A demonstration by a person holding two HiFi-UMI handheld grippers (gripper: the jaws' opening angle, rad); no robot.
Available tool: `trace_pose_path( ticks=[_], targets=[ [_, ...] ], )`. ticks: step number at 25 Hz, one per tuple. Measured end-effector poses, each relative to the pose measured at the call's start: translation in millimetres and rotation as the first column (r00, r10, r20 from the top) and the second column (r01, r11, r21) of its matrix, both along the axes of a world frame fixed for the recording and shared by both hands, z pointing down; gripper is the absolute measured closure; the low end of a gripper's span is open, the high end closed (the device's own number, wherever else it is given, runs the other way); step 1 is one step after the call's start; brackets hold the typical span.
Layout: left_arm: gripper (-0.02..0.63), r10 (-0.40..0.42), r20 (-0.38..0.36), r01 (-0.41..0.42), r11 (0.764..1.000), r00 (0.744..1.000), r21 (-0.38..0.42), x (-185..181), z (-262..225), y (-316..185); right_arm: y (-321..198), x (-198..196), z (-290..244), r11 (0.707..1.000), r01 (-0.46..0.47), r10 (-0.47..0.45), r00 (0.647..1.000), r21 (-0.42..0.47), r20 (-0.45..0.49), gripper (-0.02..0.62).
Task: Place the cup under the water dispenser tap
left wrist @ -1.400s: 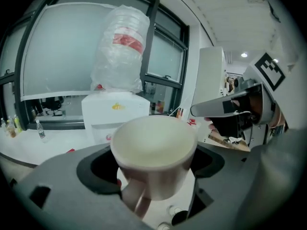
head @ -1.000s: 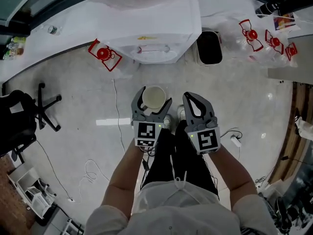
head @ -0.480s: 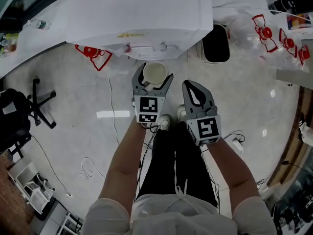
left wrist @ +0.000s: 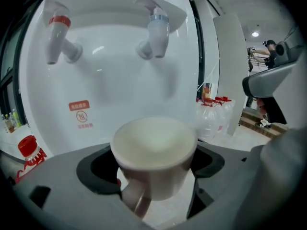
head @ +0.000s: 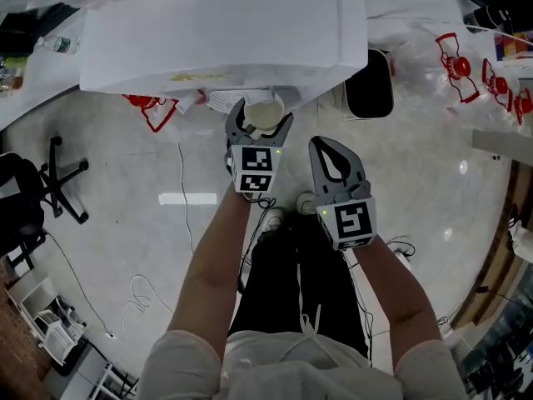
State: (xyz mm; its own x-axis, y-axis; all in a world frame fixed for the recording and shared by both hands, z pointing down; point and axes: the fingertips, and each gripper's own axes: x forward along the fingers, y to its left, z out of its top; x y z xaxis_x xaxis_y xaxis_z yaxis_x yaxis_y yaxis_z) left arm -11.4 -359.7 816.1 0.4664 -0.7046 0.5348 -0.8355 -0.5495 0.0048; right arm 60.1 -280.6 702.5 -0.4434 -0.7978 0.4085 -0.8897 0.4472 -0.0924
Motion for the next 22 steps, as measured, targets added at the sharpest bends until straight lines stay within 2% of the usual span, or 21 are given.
trace_pose_path(
  ticks=[17, 22],
  targets=[
    [0.158, -0.002, 0.019, -0.001, 0.991, 1.000, 0.137, 9.8, 6.0, -14.9, 0.7, 13.5, 12.1, 1.000, -0.002, 0.001, 1.000, -0.023, -0.005, 0.566],
    [0.144, -0.013, -0.033, 0.017, 0.990, 0.999, 0.140, 9.8, -7.7, -16.6, 9.4, 15.0, 15.8, 0.999, -0.022, 0.022, 1.000, -0.047, 0.001, 0.566]
  ],
)
